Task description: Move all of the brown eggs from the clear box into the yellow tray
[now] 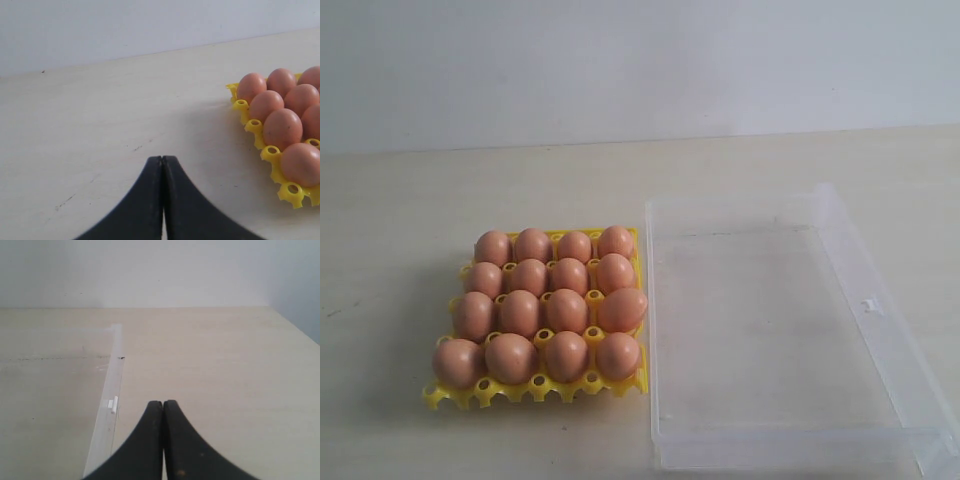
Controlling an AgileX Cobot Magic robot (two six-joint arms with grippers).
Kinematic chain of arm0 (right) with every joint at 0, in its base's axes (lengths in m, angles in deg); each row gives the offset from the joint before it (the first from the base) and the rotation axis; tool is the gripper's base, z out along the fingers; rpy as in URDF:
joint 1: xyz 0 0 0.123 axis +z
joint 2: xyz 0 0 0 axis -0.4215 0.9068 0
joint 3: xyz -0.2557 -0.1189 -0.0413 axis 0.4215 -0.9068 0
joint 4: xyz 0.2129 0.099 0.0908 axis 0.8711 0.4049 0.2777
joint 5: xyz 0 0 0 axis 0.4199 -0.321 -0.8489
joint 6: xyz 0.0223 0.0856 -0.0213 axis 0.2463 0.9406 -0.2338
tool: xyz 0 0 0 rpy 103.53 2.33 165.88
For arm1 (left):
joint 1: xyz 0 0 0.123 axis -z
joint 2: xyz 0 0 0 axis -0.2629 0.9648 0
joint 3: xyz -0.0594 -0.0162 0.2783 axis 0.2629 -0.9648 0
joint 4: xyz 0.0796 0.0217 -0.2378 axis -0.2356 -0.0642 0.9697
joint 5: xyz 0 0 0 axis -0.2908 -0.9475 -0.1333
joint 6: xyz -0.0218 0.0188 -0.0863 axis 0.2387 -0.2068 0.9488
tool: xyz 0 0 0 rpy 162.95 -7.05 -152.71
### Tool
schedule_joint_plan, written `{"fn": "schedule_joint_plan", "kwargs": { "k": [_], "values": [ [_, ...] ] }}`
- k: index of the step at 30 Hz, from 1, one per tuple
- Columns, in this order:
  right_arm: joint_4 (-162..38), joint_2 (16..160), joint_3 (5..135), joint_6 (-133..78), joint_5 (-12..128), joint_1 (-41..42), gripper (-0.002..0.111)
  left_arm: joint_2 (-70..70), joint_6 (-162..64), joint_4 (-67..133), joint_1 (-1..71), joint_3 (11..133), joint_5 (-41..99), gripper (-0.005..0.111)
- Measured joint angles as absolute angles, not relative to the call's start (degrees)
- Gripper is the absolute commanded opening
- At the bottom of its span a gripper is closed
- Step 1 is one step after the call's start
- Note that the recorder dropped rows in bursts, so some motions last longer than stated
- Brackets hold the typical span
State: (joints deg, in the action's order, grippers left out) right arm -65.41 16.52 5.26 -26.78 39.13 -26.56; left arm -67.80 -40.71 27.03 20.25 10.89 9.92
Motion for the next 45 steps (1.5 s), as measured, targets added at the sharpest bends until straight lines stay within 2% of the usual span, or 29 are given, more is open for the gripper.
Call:
{"fn": "schedule_joint_plan", "kwargs": {
  "k": [15, 45],
  "values": [
    [-64.98, 16.52, 5.26, -26.78, 39.13, -23.48, 0.000, -67.80, -40.71, 27.03, 20.25, 10.89, 9.92, 0.000],
    [-64.98, 16.52, 5.26, -26.78, 39.13, -23.48, 0.000, -67.80, -40.71, 27.03, 20.25, 10.89, 9.92, 0.000]
  ]
}}
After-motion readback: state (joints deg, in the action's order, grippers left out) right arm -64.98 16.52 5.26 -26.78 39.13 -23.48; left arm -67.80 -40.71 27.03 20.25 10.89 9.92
